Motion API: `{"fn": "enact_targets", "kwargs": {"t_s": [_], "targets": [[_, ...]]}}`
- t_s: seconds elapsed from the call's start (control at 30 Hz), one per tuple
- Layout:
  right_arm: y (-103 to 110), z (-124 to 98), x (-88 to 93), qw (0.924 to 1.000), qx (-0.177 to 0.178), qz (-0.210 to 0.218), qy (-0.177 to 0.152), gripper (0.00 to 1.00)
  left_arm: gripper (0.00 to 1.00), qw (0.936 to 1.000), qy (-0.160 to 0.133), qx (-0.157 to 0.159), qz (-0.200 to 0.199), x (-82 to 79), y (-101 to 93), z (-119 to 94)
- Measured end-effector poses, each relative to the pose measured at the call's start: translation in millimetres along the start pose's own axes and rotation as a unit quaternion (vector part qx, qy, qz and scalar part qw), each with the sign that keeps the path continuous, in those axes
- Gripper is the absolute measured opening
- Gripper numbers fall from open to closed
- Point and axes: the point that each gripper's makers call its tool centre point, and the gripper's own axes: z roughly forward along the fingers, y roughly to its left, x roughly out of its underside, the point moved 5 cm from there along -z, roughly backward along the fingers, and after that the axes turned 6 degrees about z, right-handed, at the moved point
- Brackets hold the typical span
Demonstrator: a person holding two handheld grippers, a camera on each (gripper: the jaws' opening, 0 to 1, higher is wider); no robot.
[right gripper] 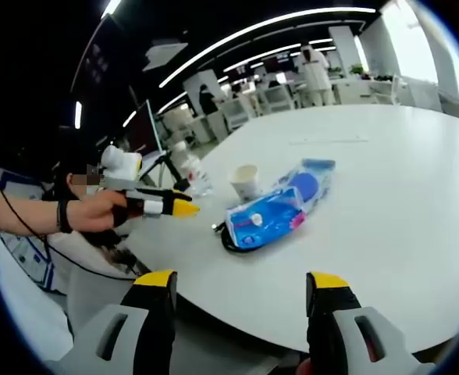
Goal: Arrange the tabletop items into an orderly group along one side of the table until the central work area is clear of visible clutter.
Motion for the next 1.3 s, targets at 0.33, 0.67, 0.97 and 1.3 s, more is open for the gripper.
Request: {"fn": "enact_targets", "kwargs": {"t_s": [0.33,0.67,0.97,1.3], "targets": [[-4.9,-0.5,3.0,1.0,0.006,0.005,0.001,0.69,0.44,0.9971,-0.003,0.027,0.071,-44.0,0.1,21.3],[-13.1,2.6,-4.9,0.9999,0.012,-0.004,-0.003,0.7,0.43,0.985,0.039,0.06,0.157,-65.9,-8.7,48.4],[-16.0,10.7,-18.8,0.9995,0.019,-0.022,-0.011,0.71,0.38,0.976,0.094,0.076,0.182,-67.3,-10.1,73.5],[-19.2,18.3,-32.0,0.9991,0.015,-0.037,-0.014,0.74,0.32,0.9686,0.131,0.087,0.192,-57.9,-12.7,89.3]]}}
